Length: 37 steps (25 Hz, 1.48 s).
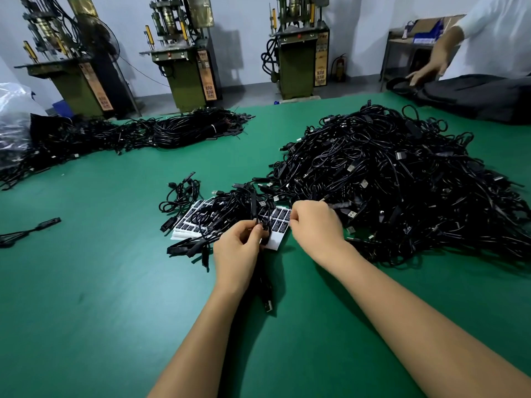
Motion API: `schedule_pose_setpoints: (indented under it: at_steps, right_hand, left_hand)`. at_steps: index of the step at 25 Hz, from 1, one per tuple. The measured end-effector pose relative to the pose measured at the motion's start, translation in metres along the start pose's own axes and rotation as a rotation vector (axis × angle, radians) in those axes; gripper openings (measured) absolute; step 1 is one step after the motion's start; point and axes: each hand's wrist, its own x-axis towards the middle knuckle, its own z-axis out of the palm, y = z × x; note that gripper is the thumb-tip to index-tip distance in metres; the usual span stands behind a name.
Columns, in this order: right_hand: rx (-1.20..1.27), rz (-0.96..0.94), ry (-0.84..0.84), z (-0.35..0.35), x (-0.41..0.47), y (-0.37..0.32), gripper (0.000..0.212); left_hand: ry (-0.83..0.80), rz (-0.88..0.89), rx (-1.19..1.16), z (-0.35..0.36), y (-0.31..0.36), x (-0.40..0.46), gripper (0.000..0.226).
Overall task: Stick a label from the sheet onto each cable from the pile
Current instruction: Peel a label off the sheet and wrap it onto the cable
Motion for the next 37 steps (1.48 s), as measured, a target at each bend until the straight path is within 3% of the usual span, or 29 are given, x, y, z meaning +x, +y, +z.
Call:
schedule_pose_setpoints:
  at_steps: [2, 5, 11, 14, 17, 22, 28, 37]
  right_hand:
    - [0.125, -0.013, -0.057, 0.008, 0.007, -0.001, 0.016]
    - [0.115, -0.024, -0.086, 0.020, 0.014, 0.001, 0.017]
    - [0.138, 0.065, -0.108, 0.024, 0.025, -0.001, 0.013]
    - [0.220, 0.087, -0.124, 0.023, 0.028, 0.002, 0.013]
    - [0.244, 0.099, -0.131, 0.022, 0.028, 0.003, 0.011]
    - [0.301, 0.088, -0.094, 0.022, 0.026, 0.006, 0.012]
    - [0.286, 0.082, -0.101, 0.028, 0.020, 0.000, 0.011]
    - [0.313, 0.228, -0.077, 0.030, 0.021, -0.014, 0.007]
  left_hand:
    - [0.041, 0.004, 0.118, 0.001, -0.001, -0.001, 0.012]
    - [0.085, -0.004, 0.247, 0.002, -0.001, -0.001, 0.012]
    - [0.088, -0.002, 0.282, 0.003, 0.000, 0.000, 0.012]
    - [0.084, 0.143, 0.334, 0.004, 0.002, -0.002, 0.012]
    - [-0.027, 0.331, 0.445, 0.009, 0.003, -0.005, 0.012]
    - [0.008, 0.278, 0.687, 0.008, 0.005, -0.004, 0.014]
    - [0.056, 0.222, 0.718, 0.009, 0.008, -0.007, 0.016]
    - [0.081, 0.139, 0.507, 0.009, 0.000, -0.004, 0.013]
